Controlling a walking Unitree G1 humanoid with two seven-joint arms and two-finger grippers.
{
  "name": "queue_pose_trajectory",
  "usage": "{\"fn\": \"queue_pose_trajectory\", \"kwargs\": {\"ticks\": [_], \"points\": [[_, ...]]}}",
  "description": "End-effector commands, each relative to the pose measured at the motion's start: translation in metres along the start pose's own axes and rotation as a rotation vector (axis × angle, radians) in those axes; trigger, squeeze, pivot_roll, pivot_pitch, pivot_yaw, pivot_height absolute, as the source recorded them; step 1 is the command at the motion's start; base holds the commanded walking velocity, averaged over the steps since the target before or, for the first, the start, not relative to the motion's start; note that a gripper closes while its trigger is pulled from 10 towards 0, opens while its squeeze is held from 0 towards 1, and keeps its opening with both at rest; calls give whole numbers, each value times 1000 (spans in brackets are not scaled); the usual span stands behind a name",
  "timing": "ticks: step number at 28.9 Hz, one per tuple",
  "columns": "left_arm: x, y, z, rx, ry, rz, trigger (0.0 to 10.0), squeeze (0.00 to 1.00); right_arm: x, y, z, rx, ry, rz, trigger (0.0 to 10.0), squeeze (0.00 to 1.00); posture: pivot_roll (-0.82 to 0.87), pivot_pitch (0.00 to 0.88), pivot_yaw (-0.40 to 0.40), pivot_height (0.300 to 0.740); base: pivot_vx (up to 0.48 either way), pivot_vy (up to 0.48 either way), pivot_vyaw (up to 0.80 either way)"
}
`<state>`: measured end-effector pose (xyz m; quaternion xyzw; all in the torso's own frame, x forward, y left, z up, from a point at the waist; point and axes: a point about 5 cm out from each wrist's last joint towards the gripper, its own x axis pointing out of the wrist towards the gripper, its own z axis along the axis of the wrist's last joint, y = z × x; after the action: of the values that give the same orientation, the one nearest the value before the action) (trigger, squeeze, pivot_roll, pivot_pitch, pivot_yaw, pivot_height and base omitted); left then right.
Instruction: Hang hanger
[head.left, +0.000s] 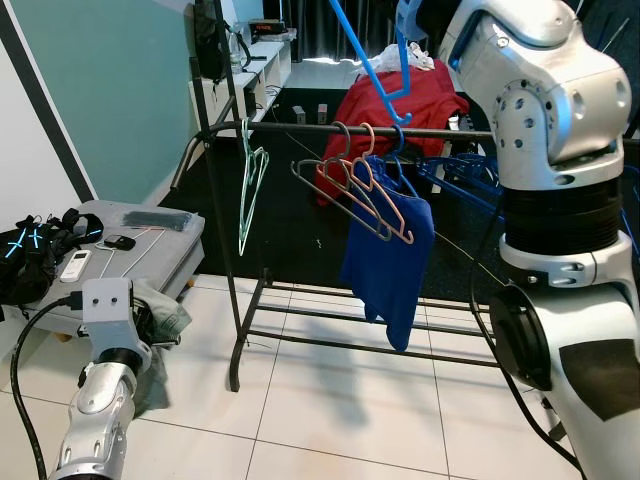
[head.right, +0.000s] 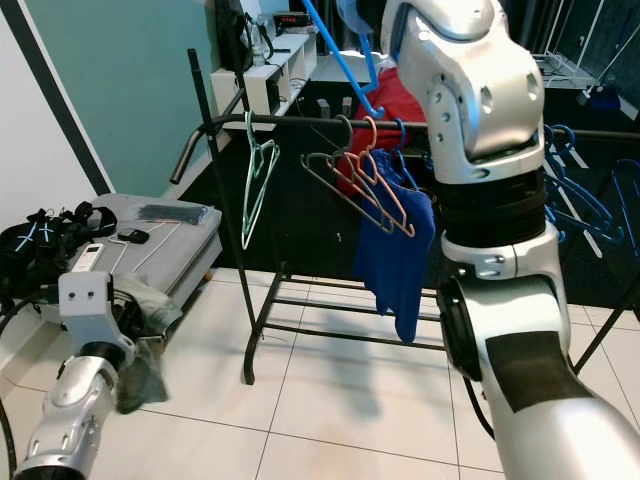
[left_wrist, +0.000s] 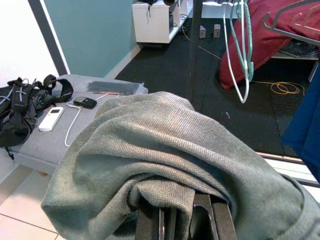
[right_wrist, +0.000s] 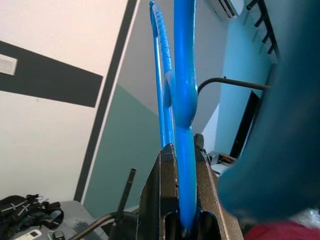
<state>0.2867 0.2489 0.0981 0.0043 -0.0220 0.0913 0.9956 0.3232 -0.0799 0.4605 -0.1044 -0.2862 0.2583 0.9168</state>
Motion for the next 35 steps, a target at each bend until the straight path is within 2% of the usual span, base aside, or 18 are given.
{"fn": "queue_pose_trajectory", "kwargs": {"ticks": [1, 7, 9, 17, 20, 21, 23, 25, 26, 27, 28, 29, 30, 31, 32, 33, 34, 35], "points": [[1, -4, 3, -3, -15, 0, 5176, 0, 2, -1, 8, -11, -15, -11, 10000, 0, 6, 0, 59, 740, 0, 0, 0], [3, -6, 6, -9, -30, 4, 5098, 0, 3, -4, 11, -14, -6, -26, 10000, 0, 3, 0, 57, 740, 0, 0, 0], [3, -7, 6, -12, -33, 3, 5020, 0, 5, -8, 7, -114, 22, -66, 10000, 0, -1, 0, 56, 740, 0, 0, 0], [4, -7, 7, -13, -34, -1, 4980, 0, 9, -12, 20, -101, 8, -113, 10000, 0, -4, 0, 61, 740, 0, 0, 0], [5, -8, 7, -13, -35, -2, 4980, 0, 10, -22, 19, -73, 18, -199, 10000, 0, -9, 0, 61, 740, 0, 0, 0], [5, -8, 8, -16, -39, 3, 5216, 0, 8, -34, 13, 12, 24, -256, 10000, 0, -7, 0, 58, 740, 0, 0, 0], [6, -9, 9, -18, -42, 6, 5529, 0, 5, -44, 8, 26, 14, -306, 10000, 0, -4, 0, 54, 740, 0, 0, 0], [4, -9, 7, -19, -37, 10, 8039, 0, -11, -53, -38, 41, 140, -313, 10000, 0, 7, 0, 41, 740, 0, 0, 0], [4, -9, 7, -19, -37, 10, 8039, 0, -11, -53, -38, 41, 140, -313, 10000, 0, 7, 0, 41, 740, 0, 0, 0], [1, -10, 4, -16, -27, 14, 10000, 0, -29, -49, -83, 26, 262, -290, 10000, 0, 16, 0, 27, 740, 0, 0, 0], [1, -10, 4, -16, -27, 14, 10000, 0, -29, -49, -83, 26, 262, -290, 10000, 0, 16, 0, 27, 740, 0, 0, 0], [-3, -12, 0, -18, -14, 16, 10000, 0, -54, -42, -128, 32, 384, -270, 10000, 0, 19, 0, 22, 740, 0, 0, 0], [-3, -12, 0, -18, -14, 16, 10000, 0, -54, -42, -128, 32, 384, -270, 10000, 0, 19, 0, 22, 740, 0, 0, 0], [-6, -13, -3, -19, -6, 17, 10000, 0, -72, -37, -153, 37, 454, -259, 10000, 0, 20, 0, 16, 740, 0, 0, 0], [-6, -13, -3, -19, -6, 17, 10000, 0, -72, -37, -153, 37, 454, -259, 10000, 0, 20, 0, 16, 740, 0, 0, 0], [-14, -16, -7, -20, 9, 9, 10000, 0, -108, -20, -196, 92, 572, -240, 10000, 0, 22, 0, 5, 740, 0, 0, 800], [-20, -18, -10, -20, 18, 2, 10000, 0, -139, -4, -223, 138, 651, -231, 10000, 0, 20, 0, -4, 740, 0, 0, 800], [-20, -18, -10, -20, 18, 2, 10000, 0, -139, -4, -223, 138, 651, -231, 10000, 0, 20, 0, -4, 740, 0, 0, 800]]}}
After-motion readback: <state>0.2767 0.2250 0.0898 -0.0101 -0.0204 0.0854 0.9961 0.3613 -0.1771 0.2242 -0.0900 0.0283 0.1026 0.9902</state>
